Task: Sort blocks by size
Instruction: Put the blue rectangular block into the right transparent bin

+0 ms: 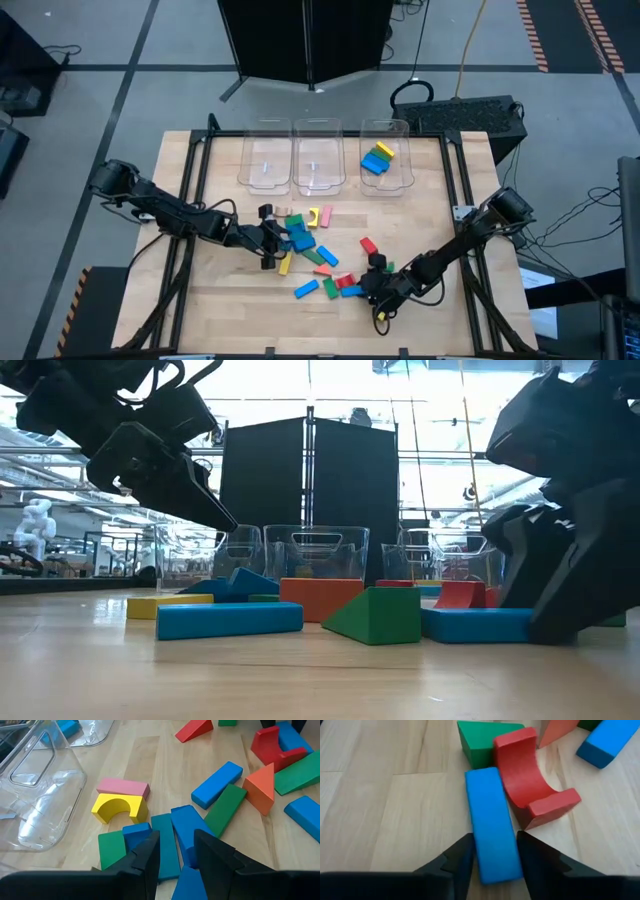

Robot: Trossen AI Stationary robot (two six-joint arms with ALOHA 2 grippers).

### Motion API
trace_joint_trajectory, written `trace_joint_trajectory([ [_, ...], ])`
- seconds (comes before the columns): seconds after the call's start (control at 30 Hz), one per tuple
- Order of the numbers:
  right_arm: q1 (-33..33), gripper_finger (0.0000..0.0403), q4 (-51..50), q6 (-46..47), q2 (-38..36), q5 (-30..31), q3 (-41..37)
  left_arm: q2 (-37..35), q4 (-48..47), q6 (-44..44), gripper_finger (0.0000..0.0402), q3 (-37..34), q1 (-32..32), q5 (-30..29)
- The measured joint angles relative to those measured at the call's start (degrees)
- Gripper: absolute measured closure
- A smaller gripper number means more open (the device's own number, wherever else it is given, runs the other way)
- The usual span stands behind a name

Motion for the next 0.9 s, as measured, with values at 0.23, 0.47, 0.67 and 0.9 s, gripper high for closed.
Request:
trace_joint_trajectory([
  [0.23,0.02,0.0299,-1.24,-0.73,-2.39,-2.37,-0.22,0.00,0.09,-0.02,0.0278,0.00,0.00,0.00],
  [0.47,0.07,0.0298,-4.26,-1.35,-9.81,-1.89,-0.26,0.00,0.84,-0.02,0.0278,0.00,0.00,0.00],
  [0.67,-1.16,0.0298,-6.07,-3.19,-17.15,-0.78,-0.24,0.00,0.94,-0.02,0.0278,0.00,0.00,-0.02],
  [0.9,-3.08,0.0297,-8.99,-4.74,-24.67,2.91,-0.15,0.00,1.01,-0.04,0.0278,-0.01,-0.01,-0.02],
])
